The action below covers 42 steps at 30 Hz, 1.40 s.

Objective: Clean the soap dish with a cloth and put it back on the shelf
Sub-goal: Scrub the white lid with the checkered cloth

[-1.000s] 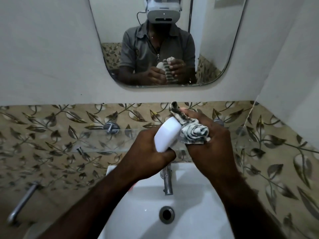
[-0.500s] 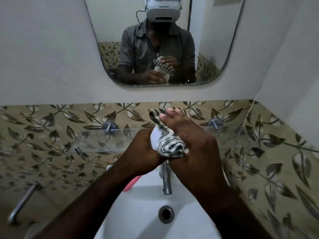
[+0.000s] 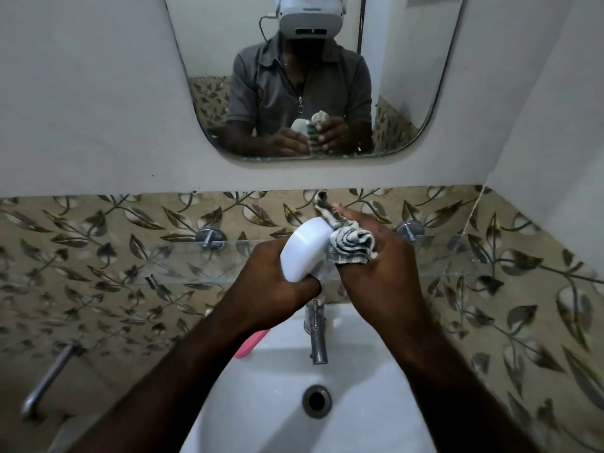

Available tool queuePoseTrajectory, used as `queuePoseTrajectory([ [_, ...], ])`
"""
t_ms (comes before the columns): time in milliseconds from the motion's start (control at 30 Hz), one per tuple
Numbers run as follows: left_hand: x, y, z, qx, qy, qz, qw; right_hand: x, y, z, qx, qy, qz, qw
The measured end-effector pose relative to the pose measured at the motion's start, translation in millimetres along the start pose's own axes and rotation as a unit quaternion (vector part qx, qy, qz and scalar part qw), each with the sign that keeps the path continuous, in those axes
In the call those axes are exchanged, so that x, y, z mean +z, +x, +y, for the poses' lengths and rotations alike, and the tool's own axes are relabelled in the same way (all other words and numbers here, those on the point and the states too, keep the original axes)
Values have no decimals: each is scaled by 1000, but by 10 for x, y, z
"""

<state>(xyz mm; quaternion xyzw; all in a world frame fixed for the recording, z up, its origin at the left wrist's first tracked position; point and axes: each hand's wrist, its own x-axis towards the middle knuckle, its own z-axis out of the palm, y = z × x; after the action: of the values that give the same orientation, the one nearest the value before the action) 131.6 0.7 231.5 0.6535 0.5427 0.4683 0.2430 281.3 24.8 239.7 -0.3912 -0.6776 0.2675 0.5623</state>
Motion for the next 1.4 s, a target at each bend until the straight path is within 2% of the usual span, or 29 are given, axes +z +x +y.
queuePoseTrajectory([
  [67,12,33,26,7,-10,-20,1000,5,-35,-105,-25,-13,-8,1000],
  [167,-2,56,21,45,-26,-34,998,63,-117,-153,-116,-34,-22,992],
  [200,-7,46,20,36,-27,-28,999,55,-98,-84,-110,-19,-14,994],
  [300,13,-14,17,14,-14,4,1000,-1,-22,13,-7,51,3,999],
  [333,28,-18,24,17,-15,-1,1000,1,-31,-13,-9,43,6,999],
  [467,63,-4,37,62,-37,-11,997,100,-161,-152,-130,-30,-20,991],
  [500,59,-15,36,59,-37,-10,998,107,-153,-108,-129,-24,-18,991],
  [567,56,-74,28,43,-43,3,998,77,-100,3,-55,32,-4,998],
  [667,67,-120,57,29,-82,57,995,22,-70,96,54,134,-17,989],
  [800,67,-58,66,0,-186,155,970,110,-192,140,133,229,-14,964],
  [900,56,-5,-14,-26,-231,189,954,170,-305,124,134,227,-22,964],
  [967,57,17,-108,-72,-316,172,930,162,-300,85,124,217,-29,968],
  [1067,94,12,-154,-142,-444,89,880,115,-162,54,105,203,-31,973],
  [1167,89,50,-140,-150,-461,88,870,114,-88,44,74,157,-57,983],
  [1300,-24,130,-140,-192,-516,128,825,207,-290,142,94,151,-85,981],
  [1400,-92,116,-187,-188,-551,85,809,210,-377,183,103,193,-82,972],
])
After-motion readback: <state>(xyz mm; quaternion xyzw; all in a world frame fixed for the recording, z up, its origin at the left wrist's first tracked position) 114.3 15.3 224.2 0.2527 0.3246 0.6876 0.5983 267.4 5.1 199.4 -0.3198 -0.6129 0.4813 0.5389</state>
